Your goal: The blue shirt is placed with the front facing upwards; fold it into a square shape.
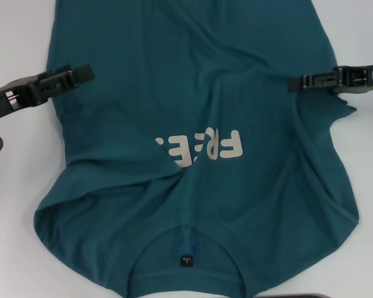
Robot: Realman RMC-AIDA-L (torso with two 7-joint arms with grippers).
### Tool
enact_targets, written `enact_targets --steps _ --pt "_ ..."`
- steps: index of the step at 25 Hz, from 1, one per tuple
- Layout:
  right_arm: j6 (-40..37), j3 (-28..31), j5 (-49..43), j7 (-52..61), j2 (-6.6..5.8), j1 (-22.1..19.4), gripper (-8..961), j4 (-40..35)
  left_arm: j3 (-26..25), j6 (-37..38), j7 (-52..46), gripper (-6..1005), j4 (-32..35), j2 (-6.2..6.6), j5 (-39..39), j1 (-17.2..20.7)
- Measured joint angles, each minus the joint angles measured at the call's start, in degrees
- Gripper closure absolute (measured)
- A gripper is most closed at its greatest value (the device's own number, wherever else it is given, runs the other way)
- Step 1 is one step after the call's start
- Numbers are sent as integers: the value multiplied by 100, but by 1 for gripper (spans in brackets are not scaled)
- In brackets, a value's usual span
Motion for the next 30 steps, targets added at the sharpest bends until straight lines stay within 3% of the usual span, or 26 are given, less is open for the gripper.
enact_targets --steps 5,15,30 --pt "-232 -17 -3 203 -83 49 125 -63 1 -3 0 94 0 0 -1 0" --pt "-751 32 25 268 -44 55 125 -380 0 -25 38 95 59 0 -2 0" --pt "-522 314 11 -120 -91 -688 126 -805 1 -94 53 95 71 -7 -2 -34"
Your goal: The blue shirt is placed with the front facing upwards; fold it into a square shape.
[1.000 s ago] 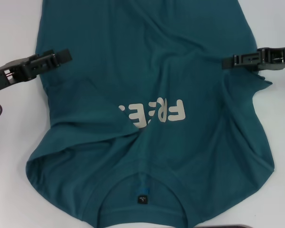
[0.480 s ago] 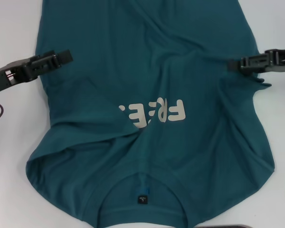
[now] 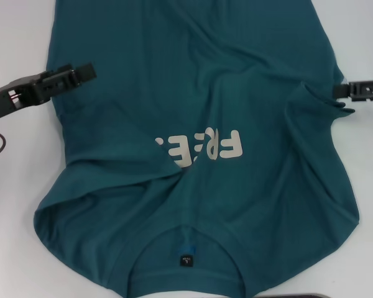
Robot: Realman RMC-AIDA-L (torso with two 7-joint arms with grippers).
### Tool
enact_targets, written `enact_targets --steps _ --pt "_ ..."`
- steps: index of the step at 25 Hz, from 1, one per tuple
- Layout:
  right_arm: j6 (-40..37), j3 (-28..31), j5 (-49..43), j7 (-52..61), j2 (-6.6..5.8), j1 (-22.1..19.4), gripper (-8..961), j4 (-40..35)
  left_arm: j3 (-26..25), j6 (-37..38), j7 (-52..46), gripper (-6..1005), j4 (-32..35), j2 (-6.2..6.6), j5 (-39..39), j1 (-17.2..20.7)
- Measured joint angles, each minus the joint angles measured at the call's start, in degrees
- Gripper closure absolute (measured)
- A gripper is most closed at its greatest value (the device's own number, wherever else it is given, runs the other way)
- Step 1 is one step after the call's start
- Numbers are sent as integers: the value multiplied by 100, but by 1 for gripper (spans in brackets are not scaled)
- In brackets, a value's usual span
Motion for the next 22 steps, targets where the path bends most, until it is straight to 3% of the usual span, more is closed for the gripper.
enact_targets --steps 9,16,22 --pt "232 -29 -30 -327 53 -214 125 35 9 0 26 94 -1 -26 0 -9" --pt "353 -44 -104 -597 145 -226 126 58 9 1 35 94 -1 -37 0 -10" --pt "467 -107 -114 -680 146 -183 130 248 9 0 35 94 47 -48 0 -10"
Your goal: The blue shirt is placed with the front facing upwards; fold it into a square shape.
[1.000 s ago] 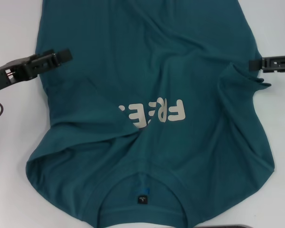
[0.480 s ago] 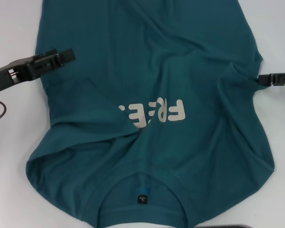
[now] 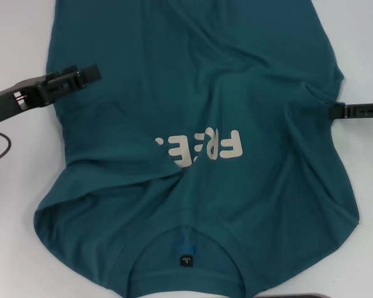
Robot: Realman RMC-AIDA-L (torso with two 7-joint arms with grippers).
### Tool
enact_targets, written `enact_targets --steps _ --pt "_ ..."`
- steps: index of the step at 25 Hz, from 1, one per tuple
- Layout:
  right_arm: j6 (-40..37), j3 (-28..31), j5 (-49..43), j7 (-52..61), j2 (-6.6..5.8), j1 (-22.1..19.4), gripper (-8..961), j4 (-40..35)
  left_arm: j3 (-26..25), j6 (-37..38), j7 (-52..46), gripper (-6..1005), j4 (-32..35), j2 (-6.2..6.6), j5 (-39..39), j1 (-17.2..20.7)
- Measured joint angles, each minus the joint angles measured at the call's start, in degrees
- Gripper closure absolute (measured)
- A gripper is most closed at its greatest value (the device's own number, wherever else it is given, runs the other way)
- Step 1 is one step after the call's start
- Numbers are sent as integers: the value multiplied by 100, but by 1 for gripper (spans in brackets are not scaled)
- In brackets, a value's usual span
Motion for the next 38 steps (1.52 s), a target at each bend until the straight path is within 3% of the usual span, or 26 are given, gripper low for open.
enact_targets --steps 8,14,28,38 --pt "99 -8 -5 -6 -1 7 148 13 0 -45 0 94 5 2 0 0" --pt "58 -27 -136 42 -10 23 326 14 0 -64 0 95 5 2 -3 -8" --pt "-6 -102 -143 124 -20 27 954 14 0 -71 0 95 5 2 -9 -8" --pt "-1156 -87 -35 -218 -36 165 954 -130 0 -70 3 95 13 3 -9 -9"
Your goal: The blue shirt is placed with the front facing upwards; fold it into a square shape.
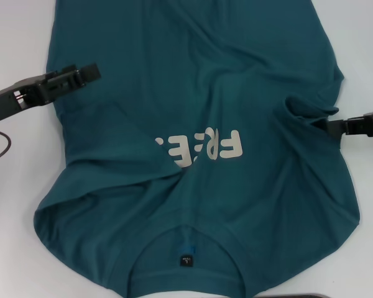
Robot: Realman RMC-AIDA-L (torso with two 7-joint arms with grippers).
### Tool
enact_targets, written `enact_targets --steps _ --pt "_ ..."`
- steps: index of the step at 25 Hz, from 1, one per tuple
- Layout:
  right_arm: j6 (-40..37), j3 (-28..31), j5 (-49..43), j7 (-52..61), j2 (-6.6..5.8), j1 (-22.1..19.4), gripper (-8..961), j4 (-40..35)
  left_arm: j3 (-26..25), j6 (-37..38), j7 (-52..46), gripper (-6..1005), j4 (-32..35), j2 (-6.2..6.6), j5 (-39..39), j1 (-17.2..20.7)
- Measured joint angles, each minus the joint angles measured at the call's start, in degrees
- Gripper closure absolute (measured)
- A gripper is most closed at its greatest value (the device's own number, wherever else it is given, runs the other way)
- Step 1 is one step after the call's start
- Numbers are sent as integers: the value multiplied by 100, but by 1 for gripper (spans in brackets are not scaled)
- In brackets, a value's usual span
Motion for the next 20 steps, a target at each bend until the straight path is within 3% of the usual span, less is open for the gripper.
enact_targets --steps 9,20 --pt "-586 -39 1 27 13 379 954 -65 0 0 4 95 0 0 -26 0" --pt "-641 -328 -20 201 120 727 954 -25 -28 0 -3 94 0 8 -50 -8"
